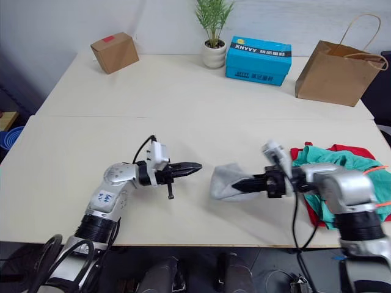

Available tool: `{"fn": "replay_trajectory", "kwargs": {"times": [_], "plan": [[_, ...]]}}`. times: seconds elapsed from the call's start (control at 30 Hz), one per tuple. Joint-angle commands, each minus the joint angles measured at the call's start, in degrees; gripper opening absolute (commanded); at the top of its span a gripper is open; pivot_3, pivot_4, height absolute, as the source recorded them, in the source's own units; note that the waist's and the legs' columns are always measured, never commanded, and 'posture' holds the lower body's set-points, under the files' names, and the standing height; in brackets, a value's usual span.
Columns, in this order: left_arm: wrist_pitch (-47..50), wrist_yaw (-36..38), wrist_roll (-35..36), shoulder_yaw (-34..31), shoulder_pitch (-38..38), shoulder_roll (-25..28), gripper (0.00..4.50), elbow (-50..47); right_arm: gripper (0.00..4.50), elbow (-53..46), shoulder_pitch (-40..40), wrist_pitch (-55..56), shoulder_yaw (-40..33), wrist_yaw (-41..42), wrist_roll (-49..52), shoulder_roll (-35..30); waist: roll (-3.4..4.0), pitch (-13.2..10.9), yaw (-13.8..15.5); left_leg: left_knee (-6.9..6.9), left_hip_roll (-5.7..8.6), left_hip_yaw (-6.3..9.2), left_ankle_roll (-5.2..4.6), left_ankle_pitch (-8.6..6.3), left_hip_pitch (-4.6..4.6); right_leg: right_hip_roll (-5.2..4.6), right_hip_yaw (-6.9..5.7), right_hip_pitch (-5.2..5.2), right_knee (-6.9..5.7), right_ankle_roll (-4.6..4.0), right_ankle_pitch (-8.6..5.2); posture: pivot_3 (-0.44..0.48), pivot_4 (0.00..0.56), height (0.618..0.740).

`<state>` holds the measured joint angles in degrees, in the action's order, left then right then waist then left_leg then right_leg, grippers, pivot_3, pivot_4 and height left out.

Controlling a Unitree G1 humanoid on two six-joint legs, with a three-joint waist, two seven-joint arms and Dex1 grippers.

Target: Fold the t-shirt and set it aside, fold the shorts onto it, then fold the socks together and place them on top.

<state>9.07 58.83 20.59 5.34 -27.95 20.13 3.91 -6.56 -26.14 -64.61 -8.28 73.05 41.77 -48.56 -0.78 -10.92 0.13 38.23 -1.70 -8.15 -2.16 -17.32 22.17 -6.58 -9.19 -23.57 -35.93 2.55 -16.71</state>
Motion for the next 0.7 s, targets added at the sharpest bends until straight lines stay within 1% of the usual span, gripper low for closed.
{"fn": "replay_trajectory", "kwargs": {"times": [0.03, 0.07, 0.13, 0.17, 0.2, 0.27, 0.3, 0.37, 0.47, 0.63, 0.67, 0.7], "plan": [[5.64, 0.26, 6.82, -3.17, 0.79, 1.46, 0.37, -7.74, 0.34, -2.9, 2.85, -6.84, -11.31, -2.64, 5.72, -5.37, 0.0, 0.0, -0.02, -0.02, 0.0, 0.01, 0.01, -0.01, -0.05, 0.0, -0.01, 0.05, 0.02, 0.0, 0.0, 0.0, 0.15, 0.74], [7.83, -0.43, 9.26, -4.22, 0.47, 1.64, 0.55, -10.4, 0.34, -0.1, 5.64, -7.33, -15.49, -1.86, 4.32, -10.18, 0.01, -0.01, 0.02, -0.03, 0.0, 0.01, 0.01, -0.01, -0.05, 0.0, 0.0, 0.05, 0.02, 0.0, 0.0, 0.0, 0.15, 0.74], [10.79, -1.22, 11.82, -5.25, 0.09, 2.62, 1.19, -14.47, 0.34, 9.98, 9.98, -6.24, -22.7, 0.04, 0.05, -20.19, 0.15, -0.09, 0.95, -0.04, 0.04, 0.02, -0.04, -0.03, 0.04, 0.0, -0.02, 0.03, 0.08, 0.0, 0.0, 0.0, 0.15, 0.74], [12.03, -1.48, 11.35, -4.8, 0.23, 3.61, 1.48, -15.51, 0.34, 14.39, 10.82, -4.62, -24.01, 0.5, -1.44, -23.56, 0.2, -0.12, 1.25, -0.03, 0.07, -0.01, -0.09, -0.05, 0.05, -0.03, -0.01, 0.03, 0.1, 0.03, 0.01, 0.0, 0.15, 0.74], [12.6, -1.38, 10.73, -4.32, 0.38, 4.53, 1.79, -15.96, 0.34, 17.39, 11.24, -2.63, -23.84, 1.01, -2.51, -25.8, 0.22, -0.11, 1.22, -0.03, 0.11, -0.09, -0.15, -0.04, 0.04, -0.05, 0.04, 0.03, 0.11, 0.07, 0.04, 0.0, 0.15, 0.74], [13.8, -1.61, 10.76, -4.43, 0.32, 5.69, 2.5, -15.93, 0.34, 22.92, 11.58, 3.56, -20.6, 2.78, -5.71, -28.81, 0.2, -0.08, 1.01, -0.04, 0.09, -0.18, -0.16, -0.04, -0.11, 0.0, 0.12, 0.11, 0.1, 0.08, 0.04, 0.0, 0.15, 0.74], [13.73, -1.85, 10.74, -4.74, 0.19, 5.83, 2.83, -15.71, 0.34, 25.69, 11.06, 6.17, -18.84, 3.4, -7.14, -29.5, 0.08, -0.02, 0.78, -0.05, 0.04, -0.19, -0.13, -0.04, -0.17, 0.04, 0.13, 0.15, 0.11, 0.08, 0.04, 0.0, 0.15, 0.74], [13.74, -2.24, 10.43, -5.12, -0.17, 6.1, 3.42, -15.38, 0.34, 32.52, 8.64, 12.93, -14.53, 3.78, -11.23, -29.73, -0.05, -0.02, 0.27, -0.06, -0.02, -0.19, -0.07, -0.02, -0.2, 0.09, 0.13, 0.15, 0.08, 0.07, 0.05, 0.0, 0.15, 0.74], [14.59, -2.38, 10.47, -5.1, -0.25, 6.72, 4.47, -16.06, 0.34, 42.41, 3.56, 21.58, -6.27, 5.54, -17.79, -28.97, 0.11, -0.06, -0.14, -0.06, 0.03, -0.25, -0.05, -0.01, -0.16, 0.05, 0.19, 0.06, 0.01, 0.07, 0.06, 0.0, 0.15, 0.74], [16.66, -3.12, 11.27, -5.47, 0.23, 7.96, 4.5, -18.24, 0.34, 55.93, -6.83, 33.62, 3.33, 6.42, -27.14, -24.65, 0.24, -0.12, -0.37, -0.11, 0.01, -0.32, 0.09, 0.1, -0.13, 0.13, 0.2, -0.04, 0.0, 0.06, 0.05, 0.0, 0.15, 0.74], [17.04, -3.26, 11.42, -5.53, 0.37, 8.11, 4.5, -18.62, 0.34, 58.27, -8.11, 40.13, 3.81, 5.55, -28.76, -23.47, 0.25, -0.12, -0.31, -0.1, 0.0, -0.32, 0.1, 0.11, -0.13, 0.15, 0.2, -0.04, 0.0, 0.06, 0.05, 0.0, 0.15, 0.74], [17.27, -3.28, 11.52, -5.59, 0.5, 8.24, 4.5, -18.85, 0.34, 60.3, -9.51, 44.04, 4.36, 4.02, -30.23, -22.53, 0.25, -0.13, -0.27, -0.1, 0.01, -0.32, 0.1, 0.12, -0.13, 0.15, 0.2, -0.04, 0.0, 0.06, 0.05, 0.0, 0.15, 0.74]]}}
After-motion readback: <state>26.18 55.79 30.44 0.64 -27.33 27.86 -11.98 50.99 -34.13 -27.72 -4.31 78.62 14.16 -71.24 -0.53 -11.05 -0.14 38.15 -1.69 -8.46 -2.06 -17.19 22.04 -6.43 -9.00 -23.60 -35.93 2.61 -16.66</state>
